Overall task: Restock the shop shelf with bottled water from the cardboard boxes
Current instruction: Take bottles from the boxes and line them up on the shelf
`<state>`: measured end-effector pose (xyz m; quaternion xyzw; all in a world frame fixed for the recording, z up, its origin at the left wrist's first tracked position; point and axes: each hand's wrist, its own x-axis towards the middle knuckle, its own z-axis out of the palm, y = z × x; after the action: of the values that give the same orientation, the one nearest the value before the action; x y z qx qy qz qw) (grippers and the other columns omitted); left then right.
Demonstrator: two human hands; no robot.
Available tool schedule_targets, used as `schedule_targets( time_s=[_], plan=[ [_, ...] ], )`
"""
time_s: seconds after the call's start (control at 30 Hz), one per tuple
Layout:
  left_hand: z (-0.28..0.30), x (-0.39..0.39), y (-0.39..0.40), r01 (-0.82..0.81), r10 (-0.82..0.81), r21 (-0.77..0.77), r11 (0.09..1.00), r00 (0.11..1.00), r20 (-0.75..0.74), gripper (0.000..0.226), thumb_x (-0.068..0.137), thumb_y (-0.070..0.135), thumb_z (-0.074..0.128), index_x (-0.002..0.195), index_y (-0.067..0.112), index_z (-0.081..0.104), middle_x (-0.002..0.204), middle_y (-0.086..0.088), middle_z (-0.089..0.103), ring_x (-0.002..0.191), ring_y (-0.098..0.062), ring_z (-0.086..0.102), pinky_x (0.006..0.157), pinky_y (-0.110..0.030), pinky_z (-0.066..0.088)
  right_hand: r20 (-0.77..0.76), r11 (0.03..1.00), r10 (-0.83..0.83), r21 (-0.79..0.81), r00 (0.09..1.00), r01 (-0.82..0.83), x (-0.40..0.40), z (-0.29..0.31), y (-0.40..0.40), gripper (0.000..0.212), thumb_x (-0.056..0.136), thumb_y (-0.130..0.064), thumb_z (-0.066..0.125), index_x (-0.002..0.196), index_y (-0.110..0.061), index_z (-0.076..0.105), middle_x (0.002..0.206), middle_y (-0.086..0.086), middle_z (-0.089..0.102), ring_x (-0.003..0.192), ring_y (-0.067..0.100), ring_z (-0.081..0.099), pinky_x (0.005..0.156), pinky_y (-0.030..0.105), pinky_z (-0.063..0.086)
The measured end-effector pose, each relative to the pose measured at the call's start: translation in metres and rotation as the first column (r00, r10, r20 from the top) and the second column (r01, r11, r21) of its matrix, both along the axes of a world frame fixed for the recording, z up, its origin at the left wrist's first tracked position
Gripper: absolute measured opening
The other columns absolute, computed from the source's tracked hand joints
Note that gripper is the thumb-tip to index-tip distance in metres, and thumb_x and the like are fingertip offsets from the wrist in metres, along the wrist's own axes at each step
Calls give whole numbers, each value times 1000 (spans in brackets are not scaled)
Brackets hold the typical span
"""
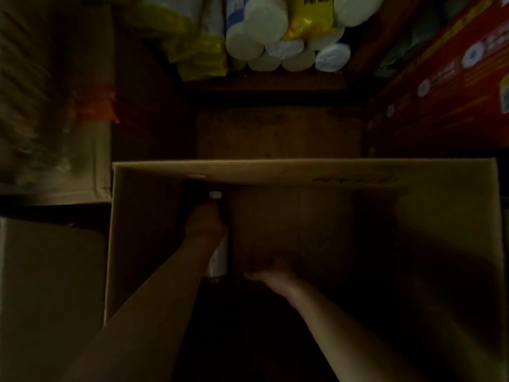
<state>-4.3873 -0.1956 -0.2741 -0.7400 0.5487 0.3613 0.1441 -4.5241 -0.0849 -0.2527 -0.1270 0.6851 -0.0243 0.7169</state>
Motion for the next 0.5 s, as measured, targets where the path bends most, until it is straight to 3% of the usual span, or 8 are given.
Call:
schedule_targets(
  time_s=[0.07, 0.17, 0.23, 0.3, 0.4, 0.5],
  plan=[
    [-9, -3, -7, -69, 71, 18, 997, 993, -90, 35, 89, 27, 61, 118, 6, 60, 123, -17, 59, 113, -34, 57, 89, -36, 48, 20, 1000, 3, -25, 1000, -2, 8, -20, 0, 81, 80, -17, 76, 146, -10, 30, 145, 10, 43, 131, 24, 45, 92, 22, 39],
    [-23, -5, -9, -235, 263, 144, 961, 937, -230, 38, 82, 15, 71, 117, 4, 60, 122, -16, 59, 111, -31, 58, 82, -30, 46, 101, 997, 21, -76, 995, -14, 28, -40, -3, 69, 75, -10, 78, 137, -10, 47, 135, 10, 54, 122, 23, 53, 97, 27, 44],
    [-28, -4, -7, -295, 336, 185, 937, 904, -263, 36, 79, 10, 74, 112, 2, 62, 118, -17, 61, 109, -32, 59, 84, -33, 49, 142, 992, 59, -117, 988, -42, 41, -44, -3, 65, 72, -9, 80, 131, -11, 53, 130, 7, 58, 120, 22, 56, 98, 30, 46],
    [-28, -2, -5, -310, 362, 201, 929, 873, -326, 26, 77, 6, 75, 101, 1, 65, 111, -19, 64, 105, -32, 60, 83, -32, 53, 146, 987, 76, -151, 986, -54, 47, -48, -1, 67, 68, -12, 83, 129, -15, 55, 128, 5, 60, 120, 22, 56, 102, 35, 46],
    [-14, -4, -2, -370, 427, 215, 904, 816, -390, 17, 77, 0, 73, 77, 11, 61, 92, -10, 65, 92, -23, 58, 65, -17, 53, 122, 984, 90, -162, 988, -69, 38, -43, 0, 68, 66, -8, 84, 128, -14, 56, 126, 7, 61, 117, 22, 58, 101, 37, 47],
    [6, -8, 3, -476, 516, 199, 856, 772, -371, 19, 75, 7, 77, 90, 8, 65, 106, -15, 66, 90, -22, 61, 81, -32, 52, 91, 982, 110, -164, 990, -94, 10, -23, -1, 72, 65, -5, 85, 128, -12, 50, 124, 7, 60, 107, 15, 57, 85, 28, 49]
  ],
)
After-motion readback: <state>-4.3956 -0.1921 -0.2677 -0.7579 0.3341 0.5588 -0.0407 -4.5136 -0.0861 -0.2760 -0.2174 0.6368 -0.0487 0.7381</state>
